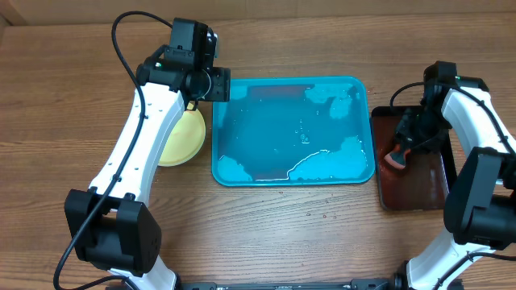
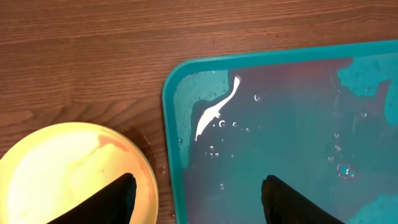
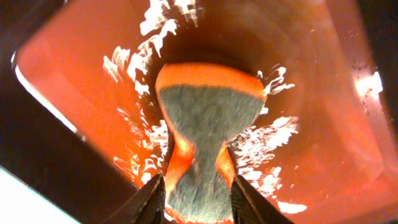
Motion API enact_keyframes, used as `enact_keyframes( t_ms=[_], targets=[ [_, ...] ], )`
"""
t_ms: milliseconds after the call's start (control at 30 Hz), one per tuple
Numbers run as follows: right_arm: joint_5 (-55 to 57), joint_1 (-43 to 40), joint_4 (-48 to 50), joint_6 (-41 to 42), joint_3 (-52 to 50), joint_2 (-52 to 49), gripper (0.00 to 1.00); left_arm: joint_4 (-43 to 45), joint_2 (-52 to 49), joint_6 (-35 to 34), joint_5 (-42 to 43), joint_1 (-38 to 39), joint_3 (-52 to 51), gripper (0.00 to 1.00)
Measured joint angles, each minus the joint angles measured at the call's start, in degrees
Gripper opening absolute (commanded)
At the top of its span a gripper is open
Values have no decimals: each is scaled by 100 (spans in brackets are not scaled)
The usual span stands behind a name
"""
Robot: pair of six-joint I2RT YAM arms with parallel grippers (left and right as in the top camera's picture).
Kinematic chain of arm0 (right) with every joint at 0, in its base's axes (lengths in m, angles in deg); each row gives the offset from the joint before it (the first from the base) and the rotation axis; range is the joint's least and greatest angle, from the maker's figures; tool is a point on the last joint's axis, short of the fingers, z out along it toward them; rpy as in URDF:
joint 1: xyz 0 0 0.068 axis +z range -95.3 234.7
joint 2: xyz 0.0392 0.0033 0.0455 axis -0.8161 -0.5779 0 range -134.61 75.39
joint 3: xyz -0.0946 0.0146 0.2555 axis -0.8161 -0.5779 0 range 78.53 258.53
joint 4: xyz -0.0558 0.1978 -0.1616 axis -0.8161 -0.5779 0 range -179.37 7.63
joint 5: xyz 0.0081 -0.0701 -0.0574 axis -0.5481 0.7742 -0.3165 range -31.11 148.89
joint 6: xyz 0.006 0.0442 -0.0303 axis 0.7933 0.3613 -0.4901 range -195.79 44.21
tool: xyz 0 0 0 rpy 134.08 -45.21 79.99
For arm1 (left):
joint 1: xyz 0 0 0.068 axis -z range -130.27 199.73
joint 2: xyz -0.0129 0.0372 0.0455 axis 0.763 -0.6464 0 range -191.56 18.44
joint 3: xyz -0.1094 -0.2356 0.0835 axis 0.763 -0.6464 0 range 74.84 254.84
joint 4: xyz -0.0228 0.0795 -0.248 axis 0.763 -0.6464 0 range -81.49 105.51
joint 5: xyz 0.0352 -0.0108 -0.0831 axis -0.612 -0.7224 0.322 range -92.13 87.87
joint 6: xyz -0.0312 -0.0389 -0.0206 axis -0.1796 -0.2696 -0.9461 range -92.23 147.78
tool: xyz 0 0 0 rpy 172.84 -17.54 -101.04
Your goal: Clean dirty plates on tray and stack at the side
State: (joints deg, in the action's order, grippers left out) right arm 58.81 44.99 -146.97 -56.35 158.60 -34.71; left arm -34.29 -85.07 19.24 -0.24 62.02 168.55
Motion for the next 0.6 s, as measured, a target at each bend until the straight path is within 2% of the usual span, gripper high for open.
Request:
enact_keyframes(
  t_ms=[33, 133, 200, 233, 267, 300, 333, 367, 467, 600],
  targets=[
    [-74, 0, -96, 0, 74, 0, 39, -39, -4, 2, -2, -4, 48, 65],
    [-168, 0, -396, -7, 487, 2, 40, -417, -33, 2, -17, -66, 400, 56],
    [-251, 13, -675, -76, 994, 37, 42, -645, -48, 15, -22, -151, 745, 58],
    [-269, 31, -787, -127, 1239, 81, 43, -754, -48, 15, -26, -201, 920, 66],
    [-275, 48, -859, -153, 1403, 127, 45, -817, -48, 13, -37, -256, 1058, 93],
    [-286, 96, -1001, -184, 1646, 219, 55, -881, -48, 2, -42, -310, 1180, 100],
    [-291, 142, -1071, -210, 1788, 293, 64, -940, -48, 22, -44, -369, 1283, 100],
    [-297, 221, -1139, -240, 1958, 424, 79, -975, -48, 37, -46, -422, 1340, 100],
    [-348, 494, -1187, -278, 2339, 907, 99, -1093, -48, 17, -61, -546, 1381, 100],
    [-398, 654, -1182, -321, 2430, 1576, 100, -1150, -50, 17, -61, -579, 1381, 100]
  ],
)
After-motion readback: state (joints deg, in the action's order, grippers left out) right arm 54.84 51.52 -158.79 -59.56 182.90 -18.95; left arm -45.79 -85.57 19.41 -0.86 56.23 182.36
